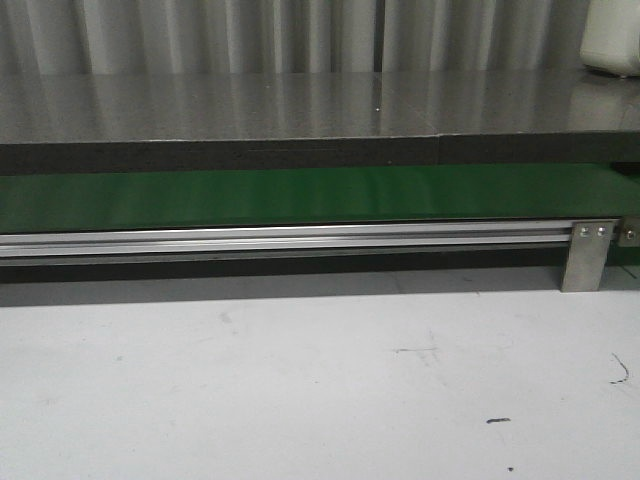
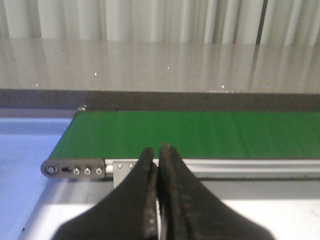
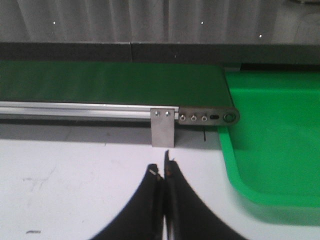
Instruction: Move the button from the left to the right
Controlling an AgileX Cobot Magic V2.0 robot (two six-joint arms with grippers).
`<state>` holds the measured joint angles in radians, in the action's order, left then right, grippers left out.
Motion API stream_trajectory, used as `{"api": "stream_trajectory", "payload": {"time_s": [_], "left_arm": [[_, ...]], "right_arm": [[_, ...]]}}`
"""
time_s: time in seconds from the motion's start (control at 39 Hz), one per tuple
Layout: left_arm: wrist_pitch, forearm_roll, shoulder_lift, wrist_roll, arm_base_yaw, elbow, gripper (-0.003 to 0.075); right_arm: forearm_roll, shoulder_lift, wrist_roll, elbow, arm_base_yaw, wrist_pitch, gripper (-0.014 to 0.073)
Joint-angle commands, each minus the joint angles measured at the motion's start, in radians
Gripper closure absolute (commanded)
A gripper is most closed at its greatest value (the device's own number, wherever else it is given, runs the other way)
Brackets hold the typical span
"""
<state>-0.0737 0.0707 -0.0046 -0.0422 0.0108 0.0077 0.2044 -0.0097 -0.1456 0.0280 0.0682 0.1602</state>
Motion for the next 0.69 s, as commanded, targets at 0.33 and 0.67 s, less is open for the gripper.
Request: {"api": "stream_trajectory", "payload": {"time_s": [0.33, 0.67], "left_arm": [[0.074, -0.017, 0.117, -0.003, 0.0, -0.313, 0.0741], [-0.152, -0.083, 0.468, -0.003, 0.0, -0.575, 0.0741]], "right_arm": [[0.002, 0.108, 0.013, -0.389, -0.001, 0.065, 0.0661], [0.002, 0.488, 0.015, -0.604, -0.001, 0.152, 0.0661]]}}
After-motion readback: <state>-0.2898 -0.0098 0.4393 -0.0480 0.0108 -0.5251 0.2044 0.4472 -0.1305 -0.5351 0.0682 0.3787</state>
